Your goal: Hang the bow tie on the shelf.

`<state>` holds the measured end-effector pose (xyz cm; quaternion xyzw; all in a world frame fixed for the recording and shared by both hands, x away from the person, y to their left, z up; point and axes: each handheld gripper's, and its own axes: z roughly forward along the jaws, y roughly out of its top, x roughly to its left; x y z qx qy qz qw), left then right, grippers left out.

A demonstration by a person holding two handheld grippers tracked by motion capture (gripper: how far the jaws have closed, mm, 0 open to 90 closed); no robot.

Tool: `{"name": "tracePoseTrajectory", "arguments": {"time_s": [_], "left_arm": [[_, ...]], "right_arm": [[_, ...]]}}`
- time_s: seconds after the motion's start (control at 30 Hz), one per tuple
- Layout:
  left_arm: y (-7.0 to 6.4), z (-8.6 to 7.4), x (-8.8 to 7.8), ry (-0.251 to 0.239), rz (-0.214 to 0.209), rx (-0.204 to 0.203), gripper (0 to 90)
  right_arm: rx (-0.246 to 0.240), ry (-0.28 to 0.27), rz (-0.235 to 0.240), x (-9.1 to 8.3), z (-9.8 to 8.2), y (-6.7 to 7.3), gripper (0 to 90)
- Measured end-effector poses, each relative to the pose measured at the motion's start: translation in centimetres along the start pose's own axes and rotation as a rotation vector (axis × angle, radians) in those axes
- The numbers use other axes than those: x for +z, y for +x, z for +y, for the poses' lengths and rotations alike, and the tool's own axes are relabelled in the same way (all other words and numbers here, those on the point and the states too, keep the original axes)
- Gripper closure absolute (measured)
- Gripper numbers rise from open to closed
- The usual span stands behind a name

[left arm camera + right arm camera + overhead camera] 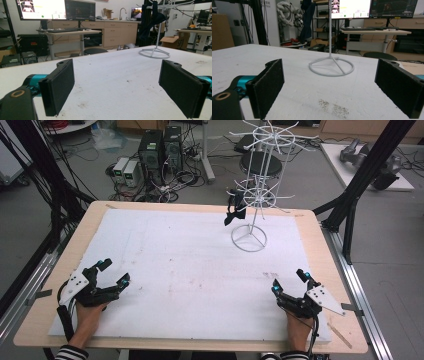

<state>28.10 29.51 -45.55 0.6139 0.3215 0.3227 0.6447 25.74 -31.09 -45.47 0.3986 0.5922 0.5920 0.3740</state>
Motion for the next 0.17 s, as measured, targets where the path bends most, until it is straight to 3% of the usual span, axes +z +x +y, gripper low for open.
{"name": "tracePoseTrajectory", "arguments": {"time_s": [0.17], "left_arm": [[0.03, -0.01, -0.03, -0.004, 0.005, -0.003, 13.7]], "right_arm": [[0.0, 0.0, -0.001, 0.01, 0.0, 0.0, 7.9]]}}
